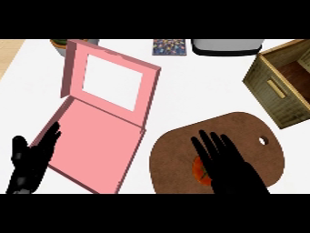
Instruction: Pick the tomato from the cutting board and place it in the basket
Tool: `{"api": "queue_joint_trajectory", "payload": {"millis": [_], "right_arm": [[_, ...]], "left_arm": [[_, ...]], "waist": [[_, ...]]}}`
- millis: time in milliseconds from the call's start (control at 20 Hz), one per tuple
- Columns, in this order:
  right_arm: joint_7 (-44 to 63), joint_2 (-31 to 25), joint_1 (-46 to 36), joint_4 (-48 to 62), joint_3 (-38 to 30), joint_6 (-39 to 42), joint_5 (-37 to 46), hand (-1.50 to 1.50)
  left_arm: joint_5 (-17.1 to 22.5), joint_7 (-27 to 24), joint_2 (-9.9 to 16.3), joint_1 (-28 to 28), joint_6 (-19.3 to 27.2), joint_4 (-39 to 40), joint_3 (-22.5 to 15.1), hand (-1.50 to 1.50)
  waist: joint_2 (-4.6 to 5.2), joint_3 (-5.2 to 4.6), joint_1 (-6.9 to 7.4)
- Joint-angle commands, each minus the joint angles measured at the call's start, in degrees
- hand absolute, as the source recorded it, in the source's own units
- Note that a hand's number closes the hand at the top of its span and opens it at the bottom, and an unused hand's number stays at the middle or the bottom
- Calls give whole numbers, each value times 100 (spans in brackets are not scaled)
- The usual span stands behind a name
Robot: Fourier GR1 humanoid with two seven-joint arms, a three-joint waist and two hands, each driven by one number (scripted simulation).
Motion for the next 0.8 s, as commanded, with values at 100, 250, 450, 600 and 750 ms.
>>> {"api": "queue_joint_trajectory", "payload": {"millis": [100,250,450,600,750], "right_arm": [[-91,525,-101,572,96,46,366,-150],[172,703,-134,572,55,450,319,-150],[-414,503,102,1461,-92,86,341,-150],[-441,382,255,1170,-272,168,366,-150],[-164,850,301,1161,147,173,720,-150]], "left_arm": [[22,-212,-126,261,-235,567,-16,0],[-42,-28,-222,63,-109,453,-30,0],[29,158,-145,311,-239,78,-39,0],[-16,172,-142,492,-197,-79,14,0],[-126,-165,-315,107,-187,597,20,0]], "waist": [[53,-86,24],[50,-87,11],[54,-80,51],[44,-80,30],[48,-86,-21]]}}
